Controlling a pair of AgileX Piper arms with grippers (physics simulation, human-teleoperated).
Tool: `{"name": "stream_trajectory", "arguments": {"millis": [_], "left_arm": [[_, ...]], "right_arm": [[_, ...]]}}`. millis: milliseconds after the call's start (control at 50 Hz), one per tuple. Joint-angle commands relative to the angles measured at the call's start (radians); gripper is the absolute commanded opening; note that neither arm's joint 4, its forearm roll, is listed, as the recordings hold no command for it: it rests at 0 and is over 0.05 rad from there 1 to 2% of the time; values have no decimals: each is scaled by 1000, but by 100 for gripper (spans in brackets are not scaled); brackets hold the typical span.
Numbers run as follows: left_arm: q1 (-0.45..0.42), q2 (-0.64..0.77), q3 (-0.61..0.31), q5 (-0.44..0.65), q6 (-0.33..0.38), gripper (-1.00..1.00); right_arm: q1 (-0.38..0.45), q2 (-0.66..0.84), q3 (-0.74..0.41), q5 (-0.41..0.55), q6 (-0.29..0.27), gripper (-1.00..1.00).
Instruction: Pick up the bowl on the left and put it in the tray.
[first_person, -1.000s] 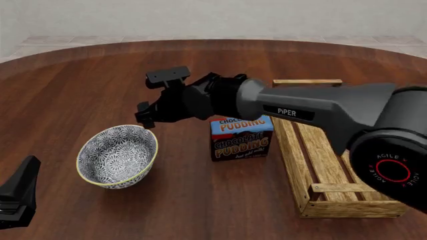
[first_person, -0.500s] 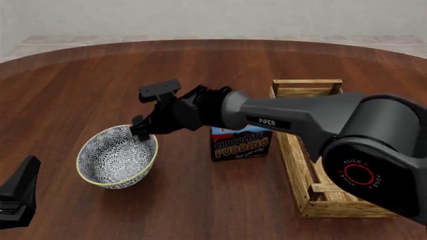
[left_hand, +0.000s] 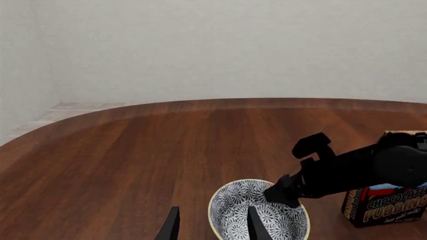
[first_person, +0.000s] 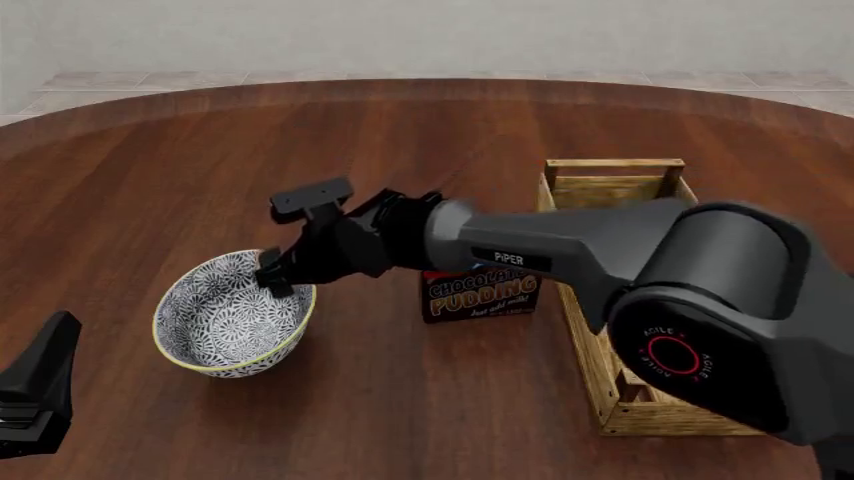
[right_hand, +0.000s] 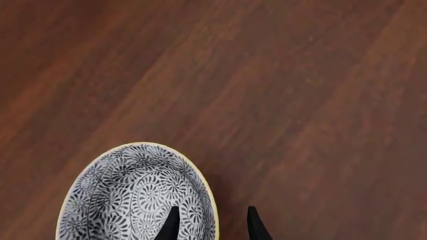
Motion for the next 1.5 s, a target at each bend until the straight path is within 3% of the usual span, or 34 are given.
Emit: {"name": "stream_trajectory", "arguments": {"millis": [20,580,600,620,900,1080,1120,1500], "left_arm": [[0,0,0,0,0,100],[0,0,0,0,0,100],[0,0,0,0,0,100],[0,0,0,0,0,100],[0,0,0,0,0,100],[0,0,0,0,0,100],[0,0,0,0,0,100],[0,0,0,0,0,100]], "right_arm": [[4,31,-22,5,6,100],[3,100,-64,18,35,100],[29,75,-30,-16,37,-100],[2,96,-54,15,33,-100],[22,50,-8,-7,31,-100],[39,-68,94,-47,-7,-100],[55,-84,108,-52,14,-100],[60,-178,185,-85,-7,-100]]}}
